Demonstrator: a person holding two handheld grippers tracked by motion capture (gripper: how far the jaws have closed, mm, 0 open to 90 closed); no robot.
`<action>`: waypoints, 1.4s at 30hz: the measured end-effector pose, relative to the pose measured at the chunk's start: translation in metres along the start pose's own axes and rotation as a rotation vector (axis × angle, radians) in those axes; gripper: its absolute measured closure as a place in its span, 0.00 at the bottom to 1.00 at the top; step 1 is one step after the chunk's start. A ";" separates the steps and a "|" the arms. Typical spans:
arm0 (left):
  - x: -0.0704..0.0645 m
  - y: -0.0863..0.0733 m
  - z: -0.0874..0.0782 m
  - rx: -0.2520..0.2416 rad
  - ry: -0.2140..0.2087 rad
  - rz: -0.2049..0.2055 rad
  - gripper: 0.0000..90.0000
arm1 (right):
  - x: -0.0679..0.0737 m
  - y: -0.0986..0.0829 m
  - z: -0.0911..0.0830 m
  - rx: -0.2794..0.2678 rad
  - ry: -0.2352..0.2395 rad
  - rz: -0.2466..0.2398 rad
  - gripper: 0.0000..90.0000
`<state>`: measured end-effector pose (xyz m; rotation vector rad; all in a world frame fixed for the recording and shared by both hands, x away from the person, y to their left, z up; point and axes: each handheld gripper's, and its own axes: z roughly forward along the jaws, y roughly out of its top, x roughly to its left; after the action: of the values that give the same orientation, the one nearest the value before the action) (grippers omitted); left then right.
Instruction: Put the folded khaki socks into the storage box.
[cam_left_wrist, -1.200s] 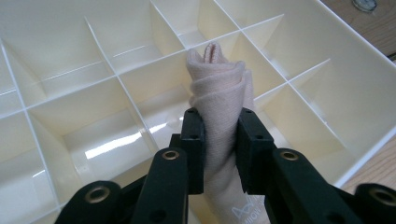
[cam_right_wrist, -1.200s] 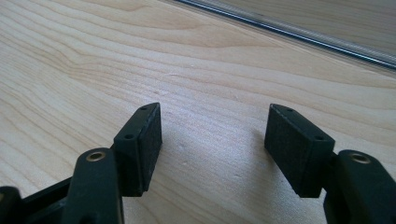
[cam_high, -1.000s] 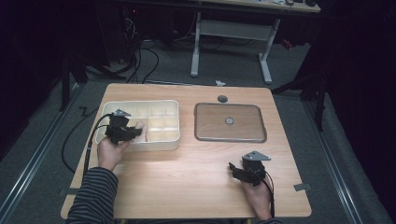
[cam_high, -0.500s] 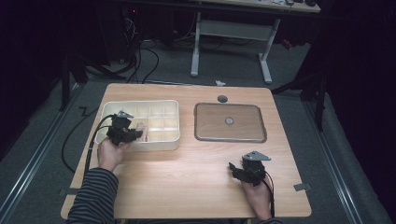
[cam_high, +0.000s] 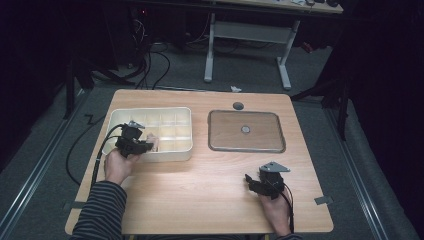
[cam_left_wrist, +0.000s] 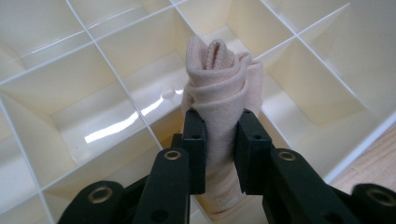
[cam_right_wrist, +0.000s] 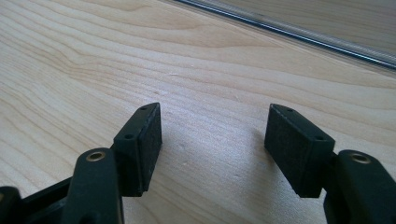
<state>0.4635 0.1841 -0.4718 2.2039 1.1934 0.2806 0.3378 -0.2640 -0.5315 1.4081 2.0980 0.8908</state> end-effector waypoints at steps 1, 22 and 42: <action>0.000 0.000 0.000 0.006 -0.002 0.001 0.85 | 0.000 0.000 0.000 0.000 0.000 0.000 0.41; 0.004 0.003 -0.010 -0.064 -0.018 -0.064 0.64 | 0.000 0.000 0.000 0.001 0.000 -0.001 0.41; -0.005 0.015 -0.001 0.000 0.076 0.007 0.94 | 0.000 0.000 0.000 0.000 0.001 -0.002 0.40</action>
<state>0.4710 0.1741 -0.4616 2.2149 1.2268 0.3704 0.3378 -0.2640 -0.5315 1.4058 2.0999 0.8910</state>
